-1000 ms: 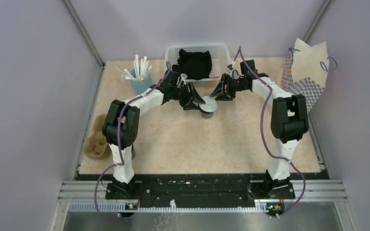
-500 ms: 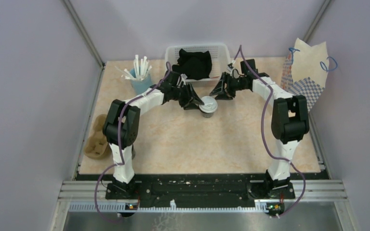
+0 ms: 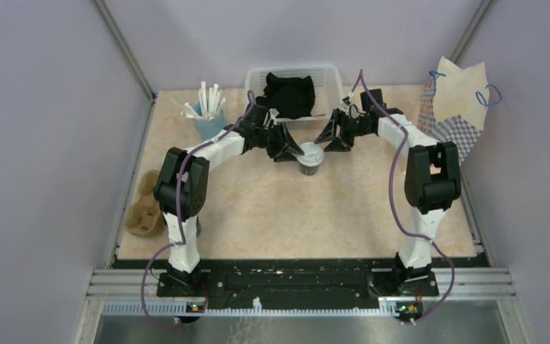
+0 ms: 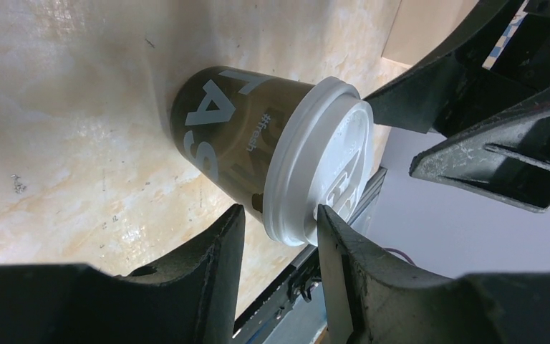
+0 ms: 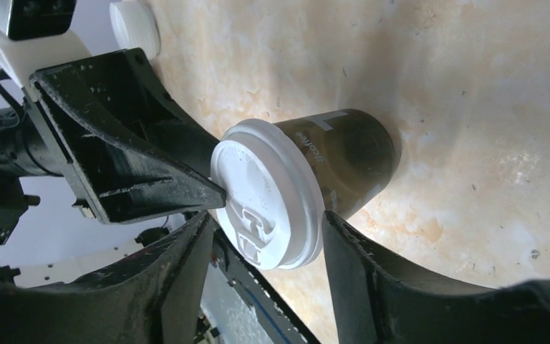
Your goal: Pack the takeout coffee
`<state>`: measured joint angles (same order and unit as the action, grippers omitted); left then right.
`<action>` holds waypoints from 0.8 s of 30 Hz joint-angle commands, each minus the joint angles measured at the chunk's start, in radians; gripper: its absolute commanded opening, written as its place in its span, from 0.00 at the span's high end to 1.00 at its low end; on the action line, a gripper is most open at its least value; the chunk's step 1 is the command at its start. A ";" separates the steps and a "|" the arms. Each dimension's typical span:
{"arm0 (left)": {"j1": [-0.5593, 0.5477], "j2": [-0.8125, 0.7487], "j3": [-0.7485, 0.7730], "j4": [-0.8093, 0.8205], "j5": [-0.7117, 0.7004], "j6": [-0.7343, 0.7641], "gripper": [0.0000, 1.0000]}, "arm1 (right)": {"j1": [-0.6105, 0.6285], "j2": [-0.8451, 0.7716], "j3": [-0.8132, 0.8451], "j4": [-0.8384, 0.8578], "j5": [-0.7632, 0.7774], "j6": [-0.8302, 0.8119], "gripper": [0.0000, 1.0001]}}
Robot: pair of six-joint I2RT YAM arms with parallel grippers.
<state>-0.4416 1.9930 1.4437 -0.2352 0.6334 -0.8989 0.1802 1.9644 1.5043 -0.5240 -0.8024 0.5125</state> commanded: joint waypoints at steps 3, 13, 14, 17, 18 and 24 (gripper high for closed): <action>-0.007 0.021 0.043 0.015 0.000 0.006 0.52 | 0.009 -0.028 0.003 0.026 -0.049 -0.005 0.49; -0.008 0.033 0.044 0.011 -0.002 0.009 0.51 | 0.008 -0.037 0.009 -0.062 0.048 -0.054 0.32; -0.007 0.034 0.043 0.010 -0.005 0.010 0.52 | 0.008 -0.040 0.000 -0.057 0.033 -0.055 0.30; -0.007 0.041 0.044 0.007 -0.006 0.018 0.52 | 0.007 -0.048 -0.039 -0.019 -0.008 -0.057 0.26; -0.007 0.044 0.043 0.007 -0.006 0.020 0.52 | 0.008 -0.053 -0.056 0.003 -0.024 -0.057 0.25; -0.005 0.064 0.047 0.011 -0.003 0.027 0.52 | 0.008 -0.035 -0.147 0.160 -0.101 -0.011 0.34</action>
<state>-0.4438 2.0224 1.4601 -0.2356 0.6380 -0.8951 0.1867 1.9629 1.3945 -0.5041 -0.8265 0.4755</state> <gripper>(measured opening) 0.477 0.701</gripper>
